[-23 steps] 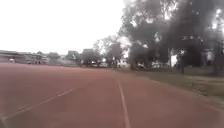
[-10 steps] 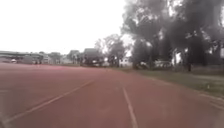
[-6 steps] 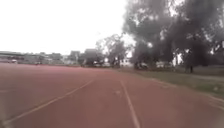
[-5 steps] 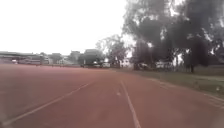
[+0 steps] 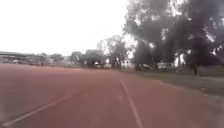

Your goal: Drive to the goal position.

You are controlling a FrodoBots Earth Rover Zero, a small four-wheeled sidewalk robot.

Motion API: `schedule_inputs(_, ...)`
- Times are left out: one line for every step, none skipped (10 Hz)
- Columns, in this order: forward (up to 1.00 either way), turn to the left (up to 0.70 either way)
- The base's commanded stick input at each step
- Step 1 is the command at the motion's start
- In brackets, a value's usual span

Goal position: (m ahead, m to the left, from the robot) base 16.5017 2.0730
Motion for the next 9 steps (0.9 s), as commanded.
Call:
schedule_inputs(0.70,0.00)
schedule_inputs(0.70,0.00)
schedule_inputs(0.70,0.00)
schedule_inputs(0.70,0.00)
schedule_inputs(0.70,0.00)
schedule_inputs(0.70,0.00)
schedule_inputs(0.70,0.00)
schedule_inputs(0.70,0.00)
schedule_inputs(0.70,0.00)
